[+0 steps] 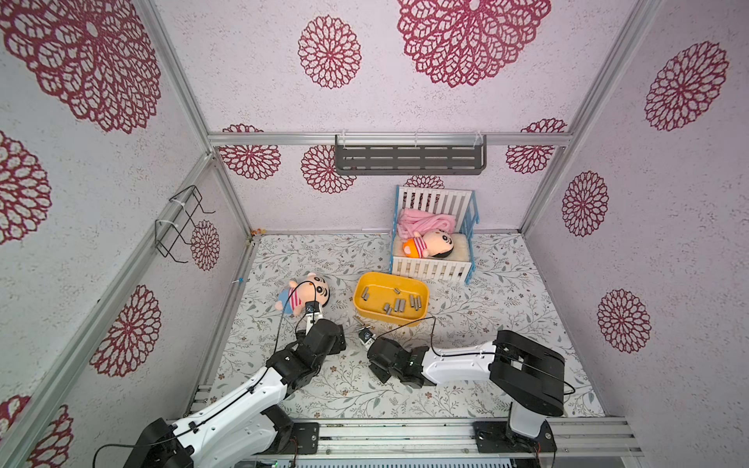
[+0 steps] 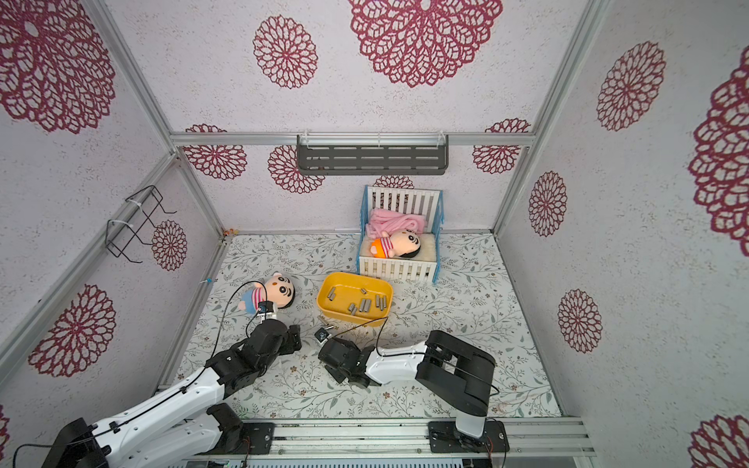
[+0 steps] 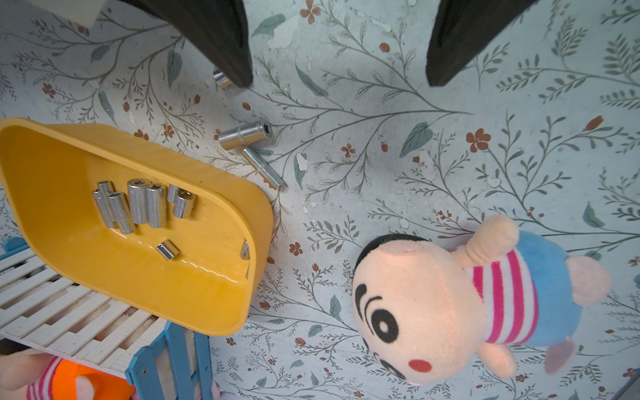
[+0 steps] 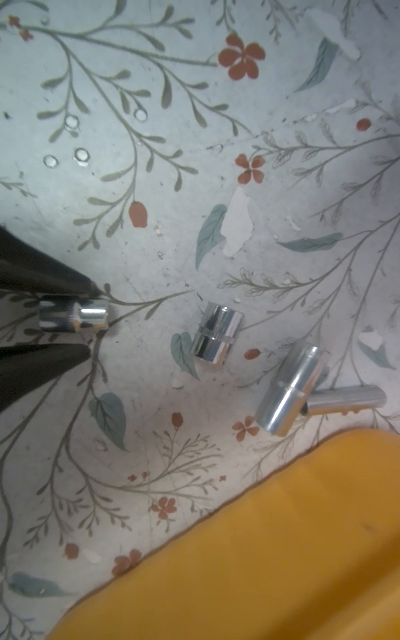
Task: Put the screws on the desktop into the storage box
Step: Pick up the screw from the center of the board, then place the screw in the storage box.
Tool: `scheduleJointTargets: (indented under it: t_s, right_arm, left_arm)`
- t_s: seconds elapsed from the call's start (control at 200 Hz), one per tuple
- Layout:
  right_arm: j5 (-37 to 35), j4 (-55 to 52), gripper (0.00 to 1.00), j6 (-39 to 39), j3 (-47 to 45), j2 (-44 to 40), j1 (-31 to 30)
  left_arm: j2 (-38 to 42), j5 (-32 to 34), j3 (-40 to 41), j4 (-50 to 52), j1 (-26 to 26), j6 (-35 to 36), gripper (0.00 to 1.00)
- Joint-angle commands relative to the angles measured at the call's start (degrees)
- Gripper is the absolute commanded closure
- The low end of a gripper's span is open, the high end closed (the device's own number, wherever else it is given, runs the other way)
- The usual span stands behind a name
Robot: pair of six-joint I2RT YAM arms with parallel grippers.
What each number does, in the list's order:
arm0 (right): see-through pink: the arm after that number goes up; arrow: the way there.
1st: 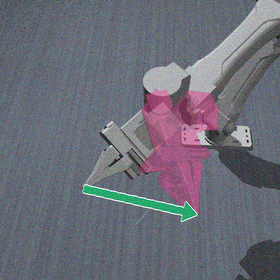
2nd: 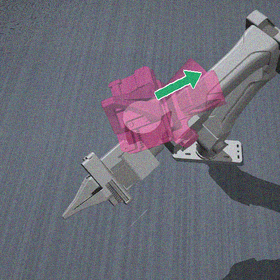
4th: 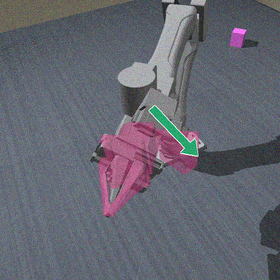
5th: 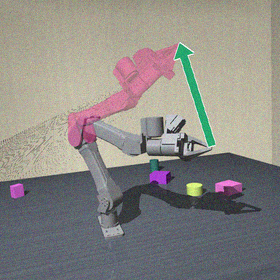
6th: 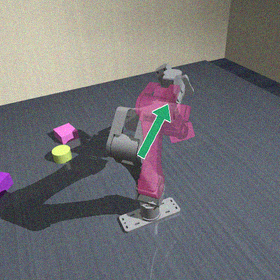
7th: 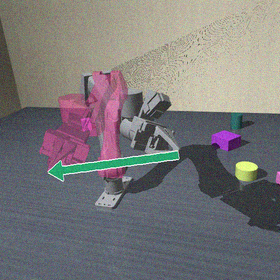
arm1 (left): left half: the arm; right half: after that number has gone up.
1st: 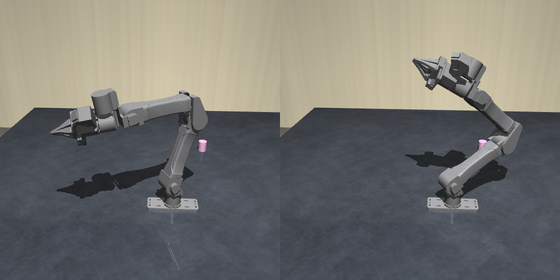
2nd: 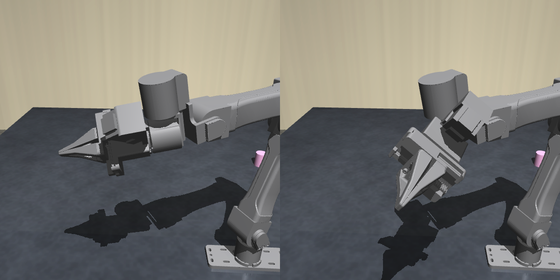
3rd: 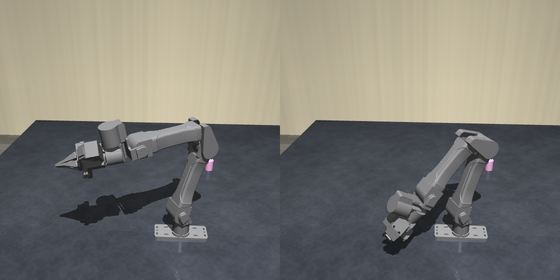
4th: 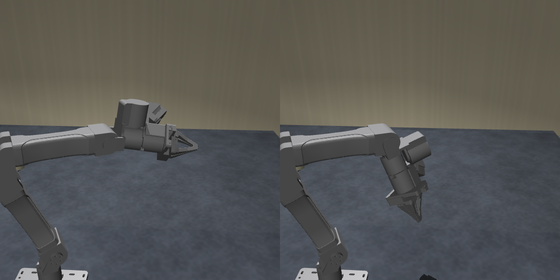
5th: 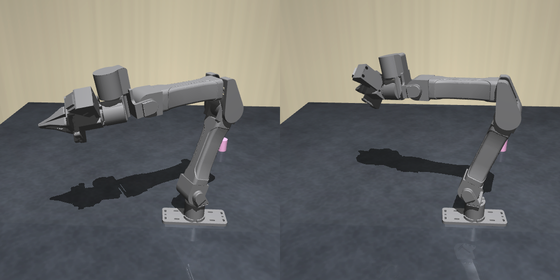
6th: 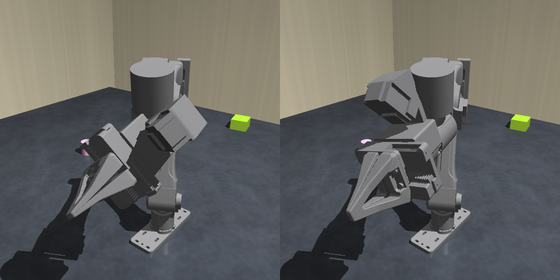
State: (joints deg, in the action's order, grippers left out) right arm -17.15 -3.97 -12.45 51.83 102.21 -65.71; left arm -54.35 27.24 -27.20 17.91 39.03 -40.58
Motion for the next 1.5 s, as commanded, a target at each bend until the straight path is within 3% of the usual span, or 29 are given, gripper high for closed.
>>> scheduleJointTargets:
  t_s: [0.0, 0.545, 0.74, 0.881, 1.026, 1.106, 1.201, 1.496]
  right_arm:
    - [-2.0, 0.6, 0.72, 0.8, 1.2, 0.1, -0.2]
    - [-4.4, 3.1, 0.9, 1.3, -0.1, -2.3, -0.2]
    - [-13.3, 11.9, 1.0, 0.1, -8.1, -13.7, 0.1]
    - [-17.9, 19.5, 1.0, -0.9, -16.3, -26.1, 0.9]
    - [-16.2, 19.1, 1.0, -2.5, -18.9, -35.8, 4.8]
    - [-11.6, 16.6, 1.0, -3.9, -16.8, -38.2, 8.9]
    - [-6.6, 15.3, 1.0, -5.5, -13.8, -36.7, 14.2]
    - [-0.7, 11.3, 0.97, -7.2, -7.3, -18.9, 23.2]
  left_arm:
    - [0.1, -0.4, 0.2, -0.1, 0.4, -0.2, 0.16]
    - [-0.4, -1.0, 0.0, -0.1, 0.4, -0.1, 0.16]
    - [-0.3, -1.8, 0.0, -0.1, 0.4, 0.0, 0.16]
    - [-1.0, -3.2, -0.1, -0.4, 0.5, 0.4, 0.15]
    - [-2.4, -3.0, -0.4, -0.7, 0.4, 0.6, 0.15]
    - [-3.0, -2.9, -0.7, -0.7, 0.4, 0.7, 0.15]
    - [-3.7, -2.8, -0.9, -0.7, 0.4, 0.8, 0.15]
    - [-6.1, -6.4, -1.6, -1.5, 0.5, 1.1, 0.15]
